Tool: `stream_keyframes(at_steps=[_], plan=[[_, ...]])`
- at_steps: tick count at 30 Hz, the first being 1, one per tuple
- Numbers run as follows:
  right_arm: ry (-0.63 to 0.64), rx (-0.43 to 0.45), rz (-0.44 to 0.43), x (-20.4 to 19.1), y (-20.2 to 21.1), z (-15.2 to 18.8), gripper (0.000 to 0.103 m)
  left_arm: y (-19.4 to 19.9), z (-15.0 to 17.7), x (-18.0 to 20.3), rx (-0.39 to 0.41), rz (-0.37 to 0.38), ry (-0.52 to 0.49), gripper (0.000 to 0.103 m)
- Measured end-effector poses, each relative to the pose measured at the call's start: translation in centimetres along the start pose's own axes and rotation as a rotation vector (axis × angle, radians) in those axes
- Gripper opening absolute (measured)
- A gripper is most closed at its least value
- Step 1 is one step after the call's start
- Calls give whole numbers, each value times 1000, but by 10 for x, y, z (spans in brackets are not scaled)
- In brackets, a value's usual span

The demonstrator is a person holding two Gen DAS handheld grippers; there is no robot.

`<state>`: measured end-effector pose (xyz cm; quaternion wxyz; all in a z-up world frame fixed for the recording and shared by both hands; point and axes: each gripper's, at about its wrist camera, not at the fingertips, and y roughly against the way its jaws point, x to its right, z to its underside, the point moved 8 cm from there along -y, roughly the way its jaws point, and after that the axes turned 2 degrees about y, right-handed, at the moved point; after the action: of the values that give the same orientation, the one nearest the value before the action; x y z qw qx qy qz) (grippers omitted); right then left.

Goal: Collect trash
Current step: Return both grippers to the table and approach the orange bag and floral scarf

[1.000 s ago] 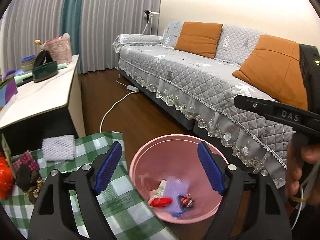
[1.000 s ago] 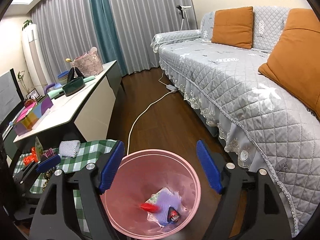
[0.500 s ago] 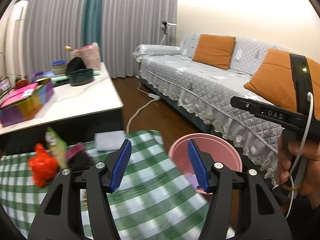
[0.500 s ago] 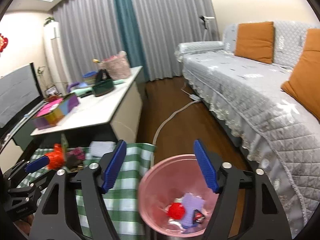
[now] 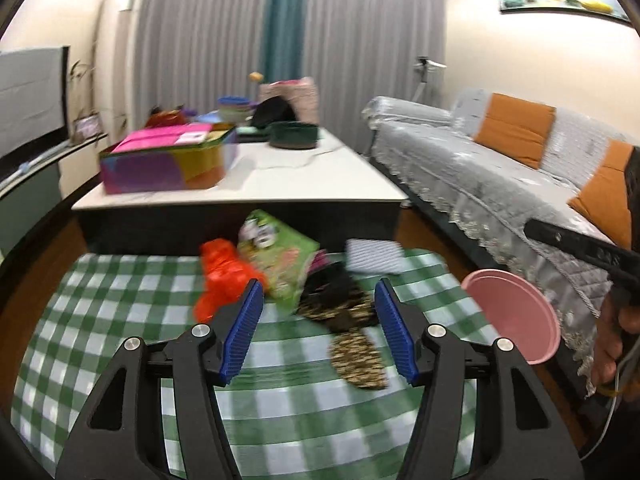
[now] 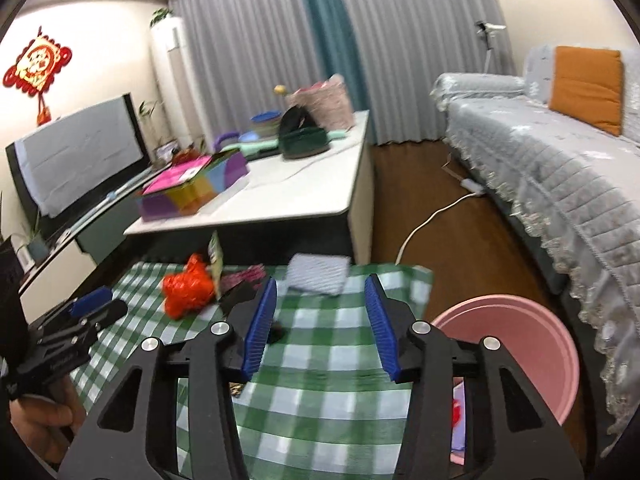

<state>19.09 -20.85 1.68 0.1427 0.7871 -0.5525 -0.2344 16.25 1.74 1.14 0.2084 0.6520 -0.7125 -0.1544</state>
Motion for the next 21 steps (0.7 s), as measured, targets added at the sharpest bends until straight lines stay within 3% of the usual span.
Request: stream_keyframes(at_steps=[8,15,21], plan=[[28,-83,-52,-31,-57,17,46,-24,5,-37,-17,-68,50,57],[35,-151,-82,-42,-98,32,46,-46,12,-50,-35,-104,24,57],[19,-199,-119,-45,-127,40,46,-72,18,-69,-70,-124,64,57]])
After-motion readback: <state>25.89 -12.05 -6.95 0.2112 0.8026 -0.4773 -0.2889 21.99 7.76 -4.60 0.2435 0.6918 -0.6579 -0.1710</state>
